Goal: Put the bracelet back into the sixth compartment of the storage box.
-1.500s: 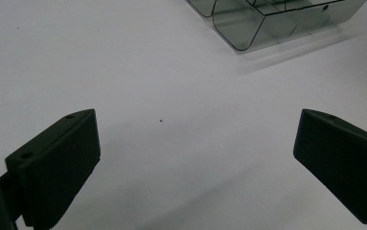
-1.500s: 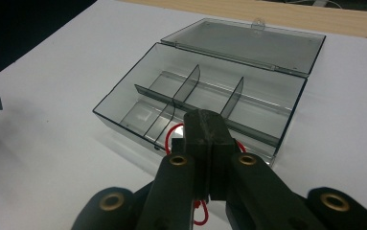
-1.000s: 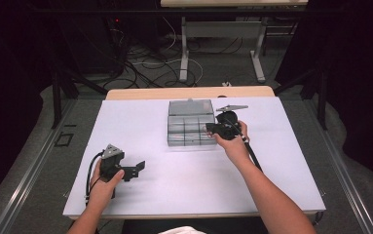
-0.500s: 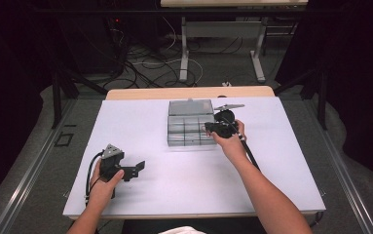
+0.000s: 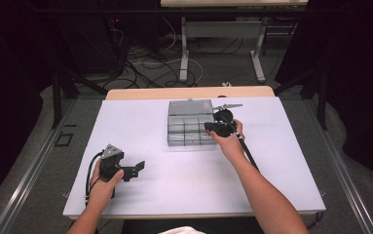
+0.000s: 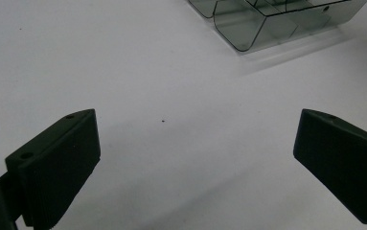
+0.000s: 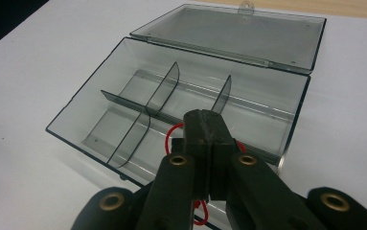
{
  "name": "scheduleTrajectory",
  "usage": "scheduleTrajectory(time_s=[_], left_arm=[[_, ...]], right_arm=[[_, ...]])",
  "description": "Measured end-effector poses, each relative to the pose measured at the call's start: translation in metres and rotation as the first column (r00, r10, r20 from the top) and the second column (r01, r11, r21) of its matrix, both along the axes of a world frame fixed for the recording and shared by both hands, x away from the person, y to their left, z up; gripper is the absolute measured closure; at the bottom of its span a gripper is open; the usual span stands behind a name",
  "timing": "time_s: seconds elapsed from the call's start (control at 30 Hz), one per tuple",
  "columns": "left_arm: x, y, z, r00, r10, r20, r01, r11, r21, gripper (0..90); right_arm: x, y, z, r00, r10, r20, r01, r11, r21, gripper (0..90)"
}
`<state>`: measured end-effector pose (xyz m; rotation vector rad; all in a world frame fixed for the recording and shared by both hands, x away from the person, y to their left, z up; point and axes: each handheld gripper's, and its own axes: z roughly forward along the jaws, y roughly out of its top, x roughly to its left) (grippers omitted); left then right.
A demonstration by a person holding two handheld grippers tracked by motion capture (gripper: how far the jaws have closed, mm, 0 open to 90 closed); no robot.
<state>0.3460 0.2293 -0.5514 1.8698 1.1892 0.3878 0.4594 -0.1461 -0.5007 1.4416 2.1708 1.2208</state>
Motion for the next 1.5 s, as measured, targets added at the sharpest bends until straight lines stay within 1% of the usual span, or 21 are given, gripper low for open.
scheduleTrajectory(time_s=[0.03,0.1,0.2,0.23,0.27,0.3,0.37,0.43,0.53,0.6,0.67,0.7,0.77,0.8,0.9,1.07,1.2,1.37,1.4,1.47,1.5], left_arm=[[0.000,0.000,0.000,1.0000,0.000,0.000,0.000,1.0000,0.000,2.2],[0.000,0.000,0.000,1.0000,0.000,-0.001,0.000,1.0000,0.000,2.2],[0.000,0.000,0.000,1.0000,0.000,0.000,0.000,1.0000,0.000,2.2],[0.000,0.000,0.000,1.0000,-0.001,0.000,0.001,1.0000,-0.001,2.2],[0.000,0.000,0.000,1.0000,-0.001,0.000,0.001,1.0000,0.000,2.2],[0.000,0.000,0.000,1.0000,-0.001,0.000,0.001,1.0000,0.000,2.2],[0.000,0.000,0.000,1.0000,-0.001,-0.001,0.001,1.0000,0.000,2.2],[0.000,0.000,0.000,1.0000,-0.003,-0.001,0.003,1.0000,-0.002,2.2],[0.000,0.000,0.000,1.0000,-0.001,0.000,0.001,1.0000,0.000,2.2],[0.000,0.000,0.000,1.0000,-0.005,-0.005,0.005,1.0000,0.001,2.2],[0.000,0.001,0.001,0.9999,-0.008,-0.007,0.008,1.0000,0.002,2.2],[0.000,0.001,0.000,1.0000,-0.008,-0.005,0.008,1.0000,0.001,2.2],[0.000,0.001,0.000,1.0000,-0.006,-0.008,0.006,1.0000,0.002,2.2],[0.000,0.001,0.001,0.9999,-0.007,-0.008,0.007,1.0000,0.003,2.2],[0.000,0.001,0.000,1.0000,0.000,0.000,0.000,1.0000,-0.001,2.2],[-0.001,0.001,0.000,1.0000,0.002,0.000,-0.002,1.0000,-0.003,2.2],[0.000,0.001,0.000,1.0000,0.001,0.000,-0.001,1.0000,-0.001,2.2],[0.000,0.001,0.000,1.0000,0.002,-0.001,-0.002,1.0000,-0.001,2.2],[0.000,0.001,0.000,1.0000,-0.005,-0.009,0.005,1.0000,0.003,2.2],[0.000,0.001,0.000,1.0000,0.002,0.000,-0.002,1.0000,0.000,2.2],[0.000,0.001,0.000,1.0000,0.001,-0.001,-0.001,1.0000,0.000,2.2]], right_arm=[[0.001,0.000,-0.001,1.0000,0.000,0.002,0.000,1.000,0.002,90.0],[0.002,0.000,-0.002,1.0000,-0.005,-0.007,0.005,1.000,0.002,90.0],[0.005,0.000,-0.005,1.0000,-0.005,-0.001,0.005,1.000,-0.004,90.0],[0.005,0.001,-0.006,0.9998,-0.013,-0.014,0.013,1.000,0.002,90.0],[0.006,0.000,-0.006,0.9999,-0.010,-0.012,0.010,1.000,-0.009,90.0],[0.007,0.000,-0.008,0.9999,-0.013,-0.008,0.013,1.000,-0.007,90.0],[0.008,0.001,-0.009,0.9994,-0.022,-0.029,0.021,1.000,-0.006,90.0],[0.010,0.000,-0.012,0.9995,-0.015,-0.029,0.014,1.000,-0.013,90.0],[0.011,0.001,-0.015,0.9987,-0.024,-0.045,0.024,1.000,-0.015,90.0],[0.013,0.001,-0.017,0.9987,-0.026,-0.043,0.025,1.000,-0.017,90.0],[0.014,0.001,-0.019,0.9978,-0.028,-0.060,0.027,0.999,-0.021,90.0],[0.014,0.001,-0.020,0.9980,-0.030,-0.055,0.028,0.999,-0.028,90.0],[0.015,0.002,-0.022,0.9975,-0.030,-0.063,0.028,0.999,-0.029,90.0],[0.015,0.002,-0.022,0.9979,-0.032,-0.056,0.030,0.999,-0.034,90.0],[0.016,0.003,-0.024,0.9975,-0.031,-0.063,0.029,0.999,-0.035,90.0],[0.016,0.003,-0.025,0.9969,-0.028,-0.074,0.025,0.999,-0.039,89.7],[0.016,0.002,-0.025,0.9966,-0.024,-0.079,0.020,0.999,-0.042,83.6],[0.015,0.002,-0.024,0.9968,-0.021,-0.077,0.018,0.999,-0.033,79.8],[0.015,0.002,-0.024,0.9967,-0.021,-0.078,0.019,0.999,-0.028,78.4],[0.014,0.002,-0.023,0.9961,-0.015,-0.087,0.013,1.000,-0.020,75.9],[0.014,0.002,-0.023,0.9963,-0.018,-0.084,0.016,1.000,-0.022,74.6]])
